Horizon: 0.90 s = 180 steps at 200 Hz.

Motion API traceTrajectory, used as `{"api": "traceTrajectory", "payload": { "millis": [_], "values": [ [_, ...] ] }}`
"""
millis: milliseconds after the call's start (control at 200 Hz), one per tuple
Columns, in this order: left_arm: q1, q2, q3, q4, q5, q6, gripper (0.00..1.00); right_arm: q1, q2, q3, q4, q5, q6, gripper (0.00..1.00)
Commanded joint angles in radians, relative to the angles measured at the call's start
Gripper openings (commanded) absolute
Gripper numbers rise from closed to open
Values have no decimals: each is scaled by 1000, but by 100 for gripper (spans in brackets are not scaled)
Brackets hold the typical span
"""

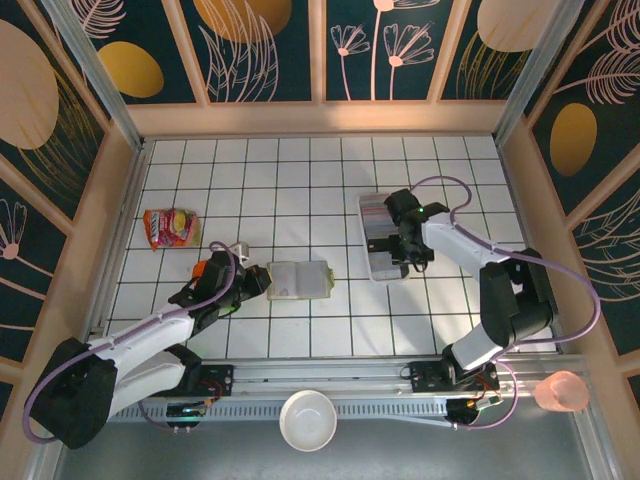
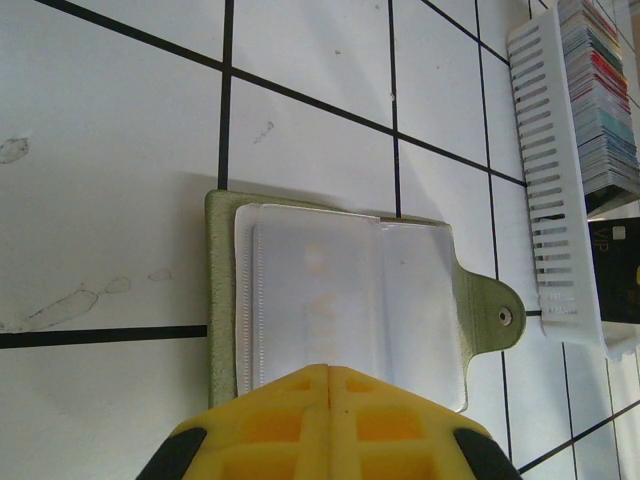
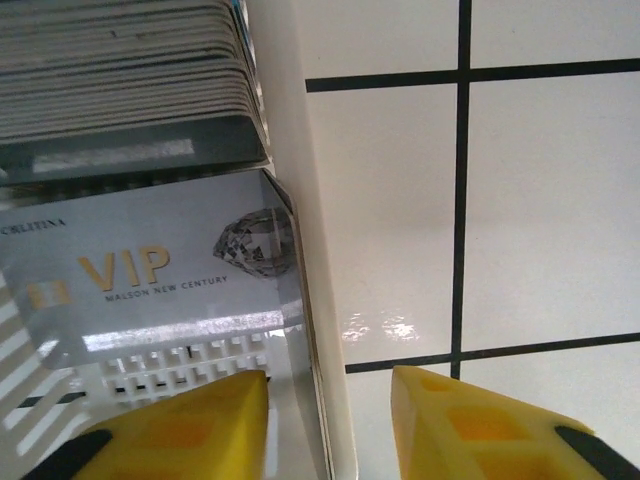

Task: Put the credit cards into the card holder

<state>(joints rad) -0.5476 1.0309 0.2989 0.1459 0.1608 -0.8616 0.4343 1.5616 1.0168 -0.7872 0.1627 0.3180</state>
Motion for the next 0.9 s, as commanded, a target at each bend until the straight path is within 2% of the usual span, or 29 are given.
{"api": "traceTrajectory", "payload": {
  "millis": [0,40,210,365,896],
  "values": [
    [7,-15,-10,22,5,-11,0,17,24,16,-19,61,16,44],
    [6,-15,-9,23,5,-11,0,19,30,12,-14,63,17,47],
    [6,-16,-9,21,5,-9,0,21,58,6,14,68,11,49],
    [7,-18,-10,20,4,-10,0,28,87,21,13,104,3,48],
    [7,-19,-18,28,9,-12,0,45,38,62,-41,155,1,27]
  ]
}}
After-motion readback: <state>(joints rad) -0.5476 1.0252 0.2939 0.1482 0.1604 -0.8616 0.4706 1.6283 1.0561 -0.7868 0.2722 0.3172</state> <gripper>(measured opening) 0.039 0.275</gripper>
